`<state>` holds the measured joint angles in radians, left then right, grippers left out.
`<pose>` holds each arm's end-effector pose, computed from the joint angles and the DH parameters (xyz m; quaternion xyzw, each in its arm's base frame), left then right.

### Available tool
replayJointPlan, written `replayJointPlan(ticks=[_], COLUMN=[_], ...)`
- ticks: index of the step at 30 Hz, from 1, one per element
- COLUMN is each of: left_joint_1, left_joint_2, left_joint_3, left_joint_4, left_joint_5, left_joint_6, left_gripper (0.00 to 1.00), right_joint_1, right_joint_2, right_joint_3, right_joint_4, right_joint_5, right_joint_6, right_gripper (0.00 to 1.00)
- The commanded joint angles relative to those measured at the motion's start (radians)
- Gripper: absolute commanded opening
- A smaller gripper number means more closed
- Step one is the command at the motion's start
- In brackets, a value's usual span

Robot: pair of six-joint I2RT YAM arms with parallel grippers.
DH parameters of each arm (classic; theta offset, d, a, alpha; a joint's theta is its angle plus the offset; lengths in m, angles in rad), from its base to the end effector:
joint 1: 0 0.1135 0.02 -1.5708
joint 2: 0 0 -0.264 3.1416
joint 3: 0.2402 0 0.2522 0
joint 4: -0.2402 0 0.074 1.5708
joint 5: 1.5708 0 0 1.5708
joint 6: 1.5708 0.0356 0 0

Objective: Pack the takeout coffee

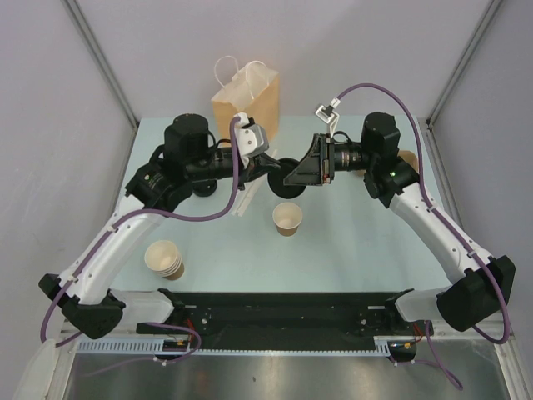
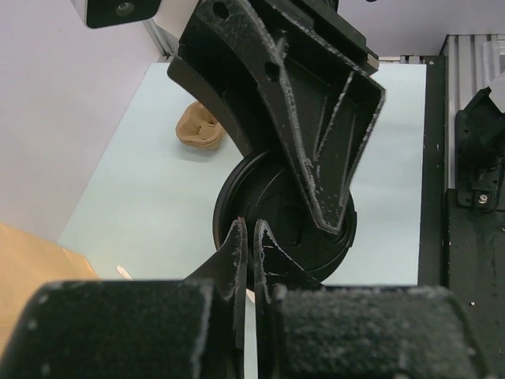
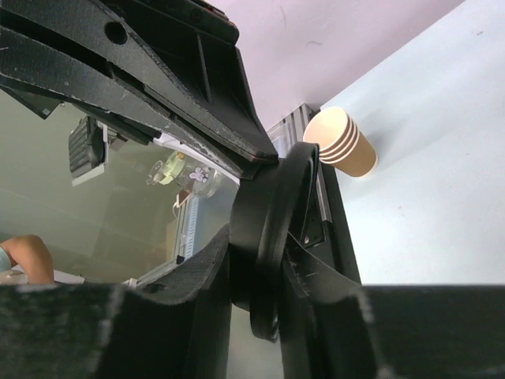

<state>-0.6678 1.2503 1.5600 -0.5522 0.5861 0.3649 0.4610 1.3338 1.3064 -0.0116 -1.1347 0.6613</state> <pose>0.1860 -0.1718 0.4710 0.5270 0.5677 -0.3139 0.5490 0.2485 0.1595 0.4199 -0.3099 0.6420 0.6390 0.2888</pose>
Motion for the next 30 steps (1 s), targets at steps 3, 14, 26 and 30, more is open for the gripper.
replayJointPlan(ticks=[3, 14, 26, 30], left_joint_1=[-0.015, -0.015, -0.009, 0.010], left_joint_2=[0.041, 0.184, 0.400, 0.451], left_joint_3=[0.055, 0.002, -0.071, -0.058], left_joint_4=[-0.038, -0.115, -0.094, -0.095], left_joint_5=[-0.012, -0.032, -0.109, -0.094], left_joint_6=[-0.037, -0.149, -0.207, -0.208], left_gripper=[0.00, 0.00, 0.00, 0.00], right_joint_1=[-0.030, -0.232, -0.298, -0.297], right_joint_2=[-0.019, -0.030, -0.022, -0.004], right_joint_3=[0.004, 0.004, -0.182, -0.237], right_joint_4=[-0.033, -0.354, -0.522, -0.472], right_joint_5=[-0.008, 0.116, 0.167, 0.161], right_joint_6=[-0.020, -0.267, -0.485, -0.448], right_gripper=[0.57, 0.91, 0.64, 0.53])
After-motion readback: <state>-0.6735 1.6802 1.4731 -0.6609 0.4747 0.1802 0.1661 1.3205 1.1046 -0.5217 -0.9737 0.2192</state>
